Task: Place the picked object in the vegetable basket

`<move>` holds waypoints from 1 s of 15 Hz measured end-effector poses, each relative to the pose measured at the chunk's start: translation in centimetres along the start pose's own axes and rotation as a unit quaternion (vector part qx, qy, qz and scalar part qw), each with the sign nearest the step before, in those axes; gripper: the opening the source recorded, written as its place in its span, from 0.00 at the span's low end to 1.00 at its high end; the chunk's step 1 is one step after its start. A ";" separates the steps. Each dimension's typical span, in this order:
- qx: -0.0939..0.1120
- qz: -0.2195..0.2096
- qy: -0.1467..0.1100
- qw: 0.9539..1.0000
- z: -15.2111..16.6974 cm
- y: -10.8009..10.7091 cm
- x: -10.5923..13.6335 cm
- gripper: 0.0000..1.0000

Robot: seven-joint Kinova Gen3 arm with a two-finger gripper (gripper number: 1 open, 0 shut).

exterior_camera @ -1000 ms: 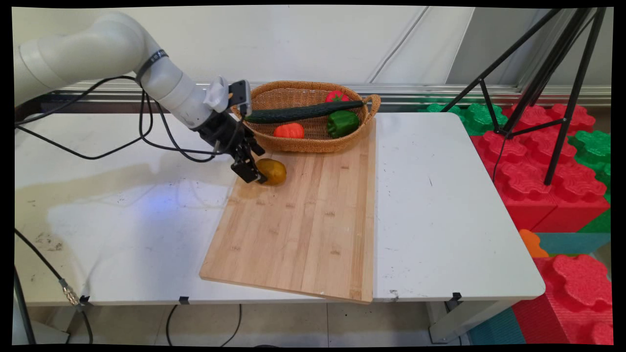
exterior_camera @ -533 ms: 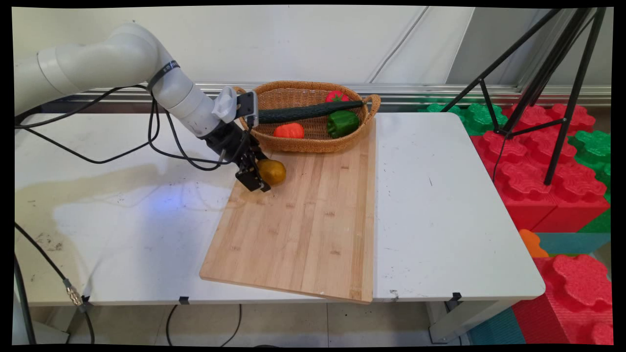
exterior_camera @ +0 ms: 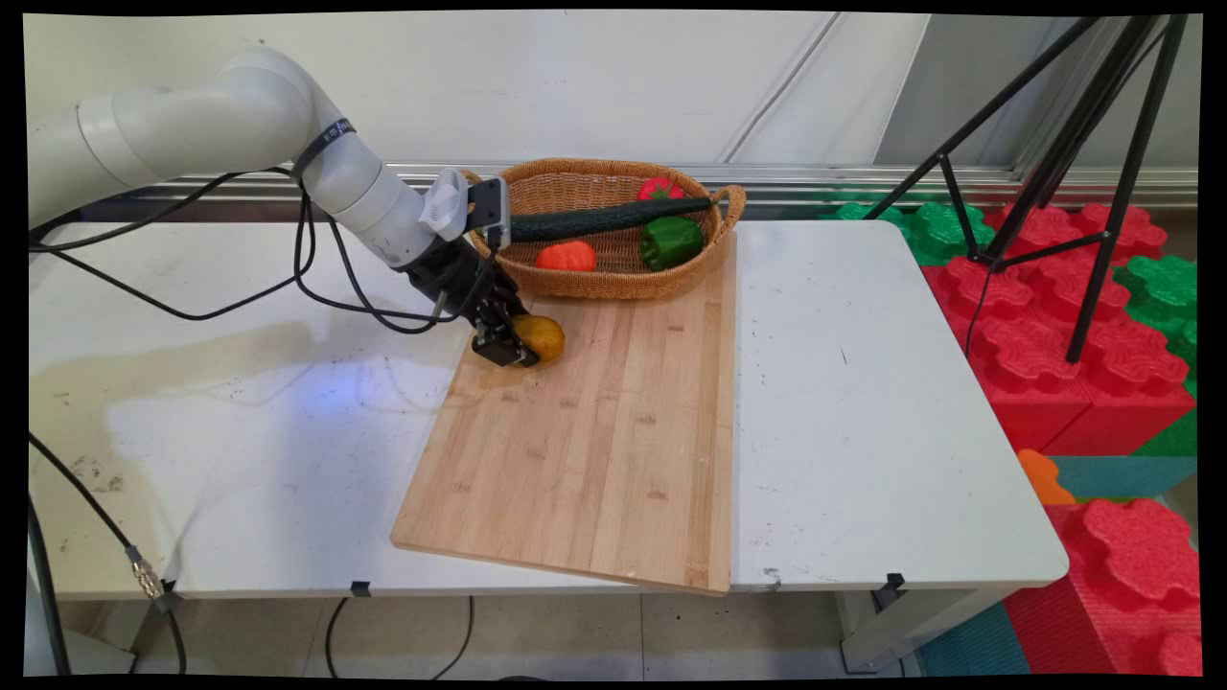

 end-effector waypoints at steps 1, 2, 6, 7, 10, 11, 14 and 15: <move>0.001 0.001 0.001 1.000 -0.2 0.0 0.0 0.00; 0.003 0.001 0.002 1.000 -0.4 0.1 -0.1 0.00; 0.007 0.000 0.012 1.000 -1.8 0.3 -0.3 0.00; 0.010 0.000 0.017 1.000 -2.5 0.3 -0.4 0.00; 0.020 -0.005 0.033 0.999 -4.7 0.5 -0.7 0.00; 0.024 -0.007 0.039 0.999 -5.6 0.5 -0.8 0.00; 0.038 -0.019 0.063 0.997 -8.5 0.5 -0.8 0.00; 0.043 -0.022 0.071 0.996 -9.5 0.5 -0.8 0.00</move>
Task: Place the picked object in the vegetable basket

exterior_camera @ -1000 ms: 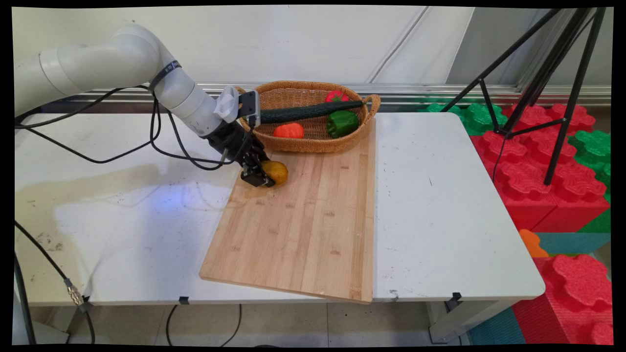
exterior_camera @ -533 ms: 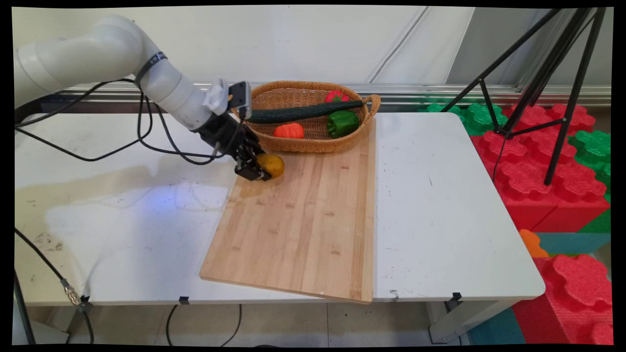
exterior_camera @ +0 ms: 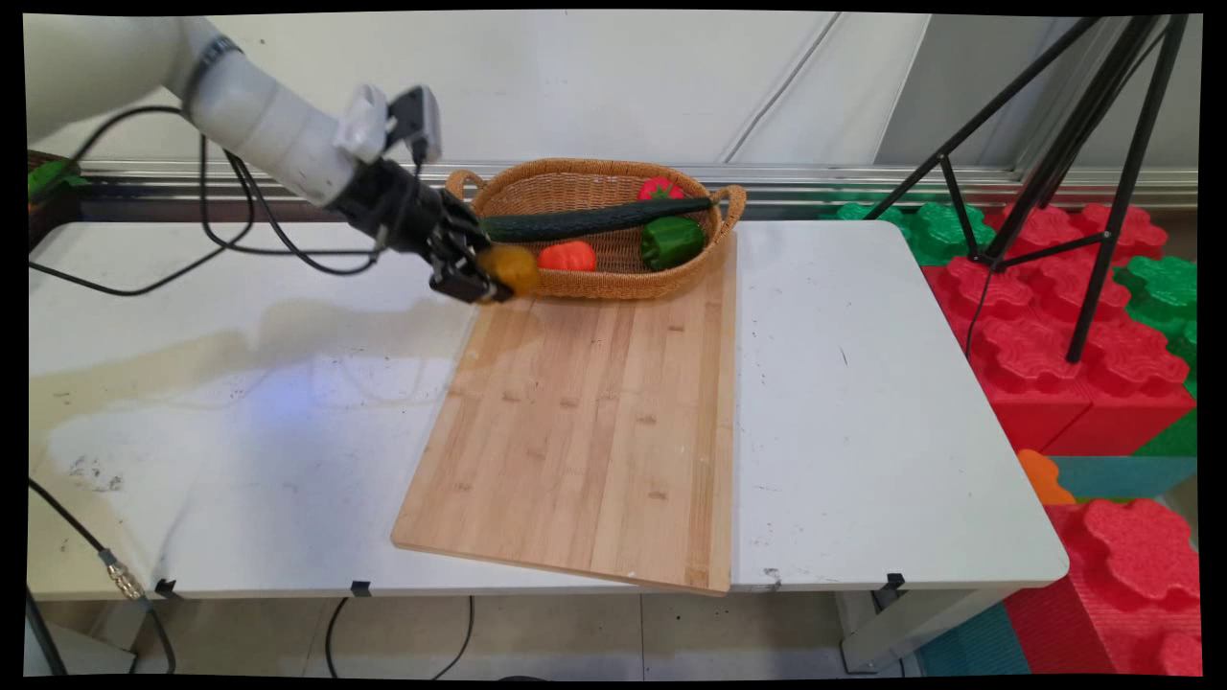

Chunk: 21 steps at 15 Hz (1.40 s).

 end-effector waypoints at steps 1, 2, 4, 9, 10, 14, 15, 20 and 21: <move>0.006 -0.004 0.009 1.000 -1.0 -0.2 0.2 0.00; 0.012 -0.006 0.017 1.000 -2.0 -0.4 0.4 0.00; 0.025 -0.009 0.032 0.999 -3.8 -1.0 0.9 0.00; 0.067 -0.020 0.056 0.996 -6.3 -3.5 2.0 0.00; 0.072 -0.022 0.058 0.995 -6.4 -3.9 2.1 0.00; 0.103 -0.030 0.058 0.993 -5.7 -6.8 2.7 0.00; 0.108 -0.032 0.055 0.992 -5.2 -7.6 2.8 0.00; 0.118 -0.040 0.038 0.991 -1.5 -11.1 3.2 0.00; 0.118 -0.042 0.034 0.992 -0.6 -11.7 3.3 0.00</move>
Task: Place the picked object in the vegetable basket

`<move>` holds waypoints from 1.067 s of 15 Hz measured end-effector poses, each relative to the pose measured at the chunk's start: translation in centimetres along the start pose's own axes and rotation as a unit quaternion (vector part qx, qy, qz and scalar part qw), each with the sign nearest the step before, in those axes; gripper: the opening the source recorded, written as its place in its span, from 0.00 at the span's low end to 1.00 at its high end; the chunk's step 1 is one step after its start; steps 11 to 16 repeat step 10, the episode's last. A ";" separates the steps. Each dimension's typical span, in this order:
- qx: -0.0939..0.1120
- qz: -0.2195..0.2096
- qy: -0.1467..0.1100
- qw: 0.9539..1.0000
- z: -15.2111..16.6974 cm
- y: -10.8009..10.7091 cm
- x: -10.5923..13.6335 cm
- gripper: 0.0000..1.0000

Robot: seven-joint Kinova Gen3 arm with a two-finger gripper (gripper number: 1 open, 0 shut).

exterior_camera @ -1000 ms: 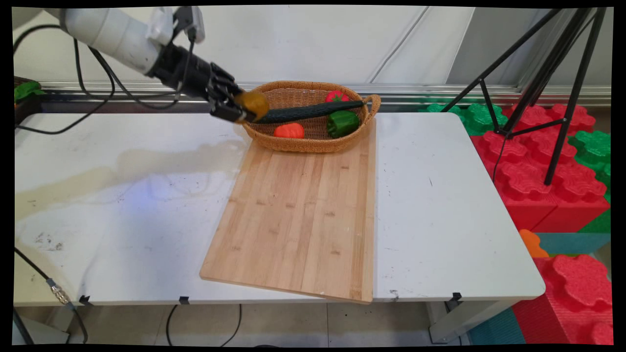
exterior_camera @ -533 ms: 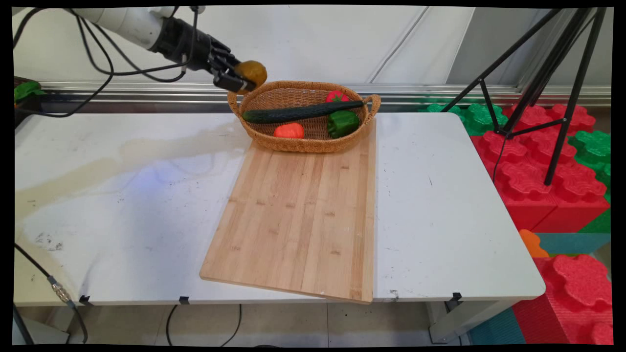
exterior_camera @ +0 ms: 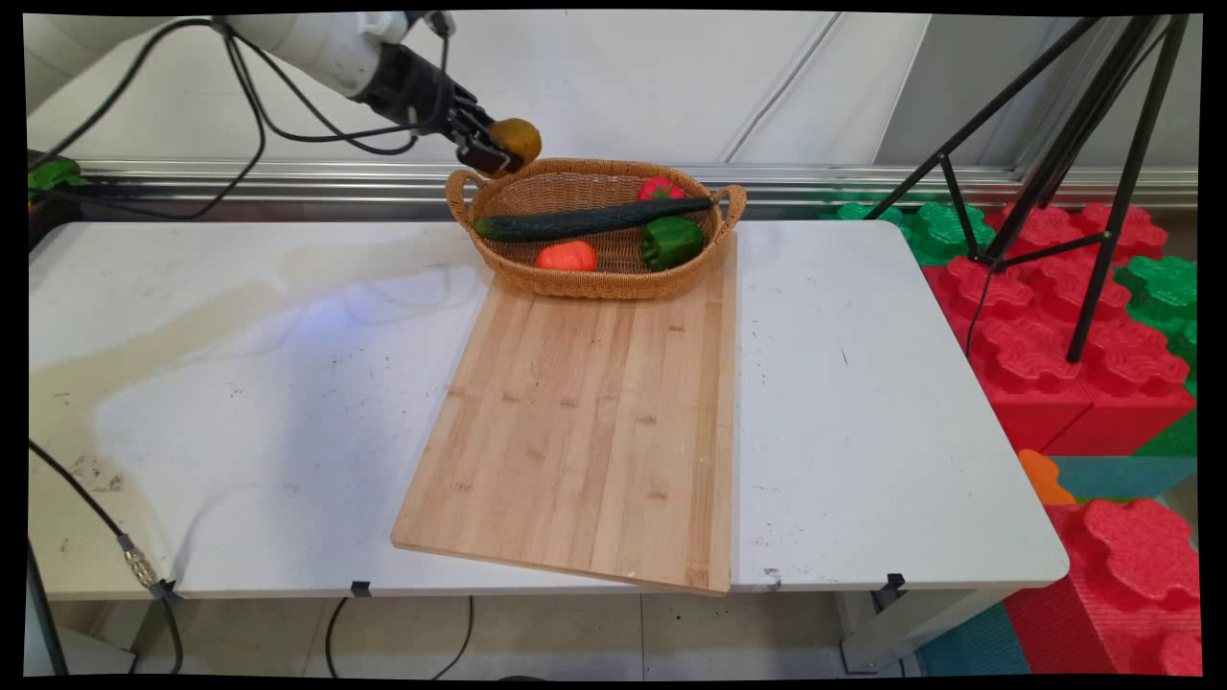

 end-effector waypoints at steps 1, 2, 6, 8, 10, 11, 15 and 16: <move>0.000 -0.002 -0.004 1.000 1.0 -0.3 0.1 0.00; -0.001 -0.003 -0.007 1.000 1.9 -0.6 0.2 0.00; -0.009 -0.012 -0.022 1.000 5.6 -1.6 0.4 0.00; -0.014 -0.014 -0.024 1.000 6.9 -1.9 0.5 1.00; -0.019 -0.015 -0.023 0.999 7.8 -2.2 0.5 1.00; -0.019 -0.015 -0.023 0.999 7.8 -2.2 0.5 1.00; -0.019 -0.015 -0.023 0.999 7.8 -2.2 0.5 1.00; -0.019 -0.015 -0.023 0.999 7.8 -2.2 0.5 1.00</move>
